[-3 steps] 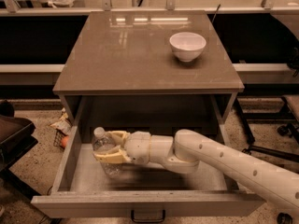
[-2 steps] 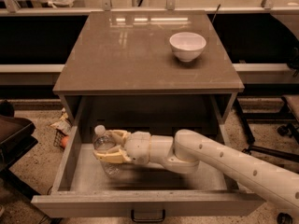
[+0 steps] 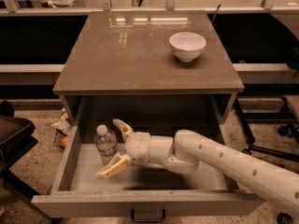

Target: Place water bottle into top drawer

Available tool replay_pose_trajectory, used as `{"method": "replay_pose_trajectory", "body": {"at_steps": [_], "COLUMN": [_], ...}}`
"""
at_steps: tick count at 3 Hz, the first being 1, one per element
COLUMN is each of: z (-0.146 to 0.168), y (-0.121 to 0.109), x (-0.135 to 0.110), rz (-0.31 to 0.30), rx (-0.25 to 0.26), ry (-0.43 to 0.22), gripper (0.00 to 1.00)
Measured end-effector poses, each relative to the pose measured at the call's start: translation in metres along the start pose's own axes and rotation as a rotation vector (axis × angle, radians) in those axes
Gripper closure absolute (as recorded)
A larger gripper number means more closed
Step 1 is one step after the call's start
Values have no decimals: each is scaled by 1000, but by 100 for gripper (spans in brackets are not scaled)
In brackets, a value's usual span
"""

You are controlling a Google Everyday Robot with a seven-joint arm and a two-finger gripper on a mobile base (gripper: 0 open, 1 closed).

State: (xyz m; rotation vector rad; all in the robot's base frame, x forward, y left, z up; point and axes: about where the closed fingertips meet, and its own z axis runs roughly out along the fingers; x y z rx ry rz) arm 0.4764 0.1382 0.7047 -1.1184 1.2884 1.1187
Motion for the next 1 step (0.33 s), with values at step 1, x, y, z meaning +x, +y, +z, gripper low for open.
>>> {"method": "replay_pose_trajectory", "body": {"at_steps": [1], "z": [0], "y": [0], "x": [0], "rz": [0], "rx": [0], "ry": [0], "gripper": [0]}}
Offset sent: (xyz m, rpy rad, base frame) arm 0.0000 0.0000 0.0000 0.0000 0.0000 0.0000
